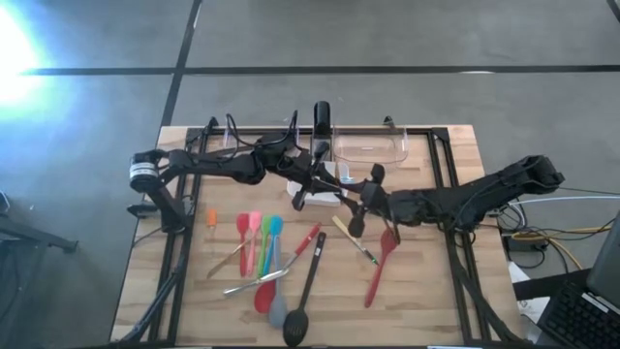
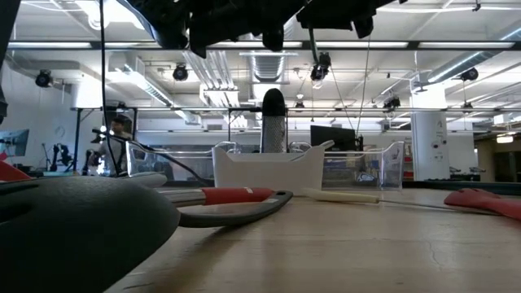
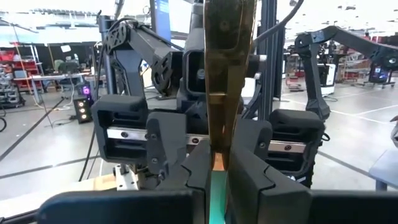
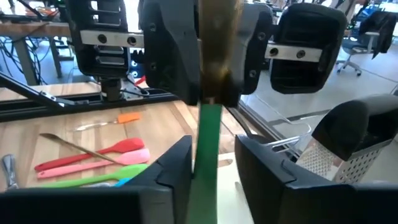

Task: Pick & Place Kitchen Items
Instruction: Put the green table knife into the white bin

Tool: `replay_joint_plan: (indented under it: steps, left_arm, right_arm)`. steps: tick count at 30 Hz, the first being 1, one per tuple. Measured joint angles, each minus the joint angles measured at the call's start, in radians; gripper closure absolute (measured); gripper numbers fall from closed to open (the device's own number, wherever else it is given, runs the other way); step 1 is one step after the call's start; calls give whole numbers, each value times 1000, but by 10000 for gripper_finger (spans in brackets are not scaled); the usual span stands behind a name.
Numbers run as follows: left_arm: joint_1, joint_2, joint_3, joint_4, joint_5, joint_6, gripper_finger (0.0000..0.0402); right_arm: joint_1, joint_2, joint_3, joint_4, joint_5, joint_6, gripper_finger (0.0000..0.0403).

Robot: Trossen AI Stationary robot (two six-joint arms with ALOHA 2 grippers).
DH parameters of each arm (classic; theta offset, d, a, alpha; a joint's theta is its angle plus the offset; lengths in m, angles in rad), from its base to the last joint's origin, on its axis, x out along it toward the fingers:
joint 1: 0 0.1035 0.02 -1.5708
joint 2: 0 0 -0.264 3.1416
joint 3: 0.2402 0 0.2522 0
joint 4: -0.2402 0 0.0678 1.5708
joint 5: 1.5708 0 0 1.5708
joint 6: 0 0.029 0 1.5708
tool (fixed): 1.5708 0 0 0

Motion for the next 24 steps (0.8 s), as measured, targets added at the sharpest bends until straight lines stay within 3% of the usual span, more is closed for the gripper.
replay_joint_plan:
  steps: [5,9,13,17,21,24]
  left_arm:
    - [0,0,-1,-4,-5,8,366]
    - [0,-1,0,-3,-12,4,365]
    - [1,-10,-7,-42,-10,-52,325]
    - [8,-58,-9,-227,-23,-39,268]
    - [9,-138,-9,-498,-91,42,220]
    - [3,-206,-19,-662,-193,66,206]
  right_arm:
    - [1,-12,9,-11,-4,-14,373]
    - [1,-31,8,-29,-10,-21,374]
    - [1,-66,18,-107,-8,-35,374]
    - [0,-134,69,-233,46,-21,374]
    - [-21,-171,146,-527,105,58,374]
    - [-73,-168,227,-764,110,144,374]
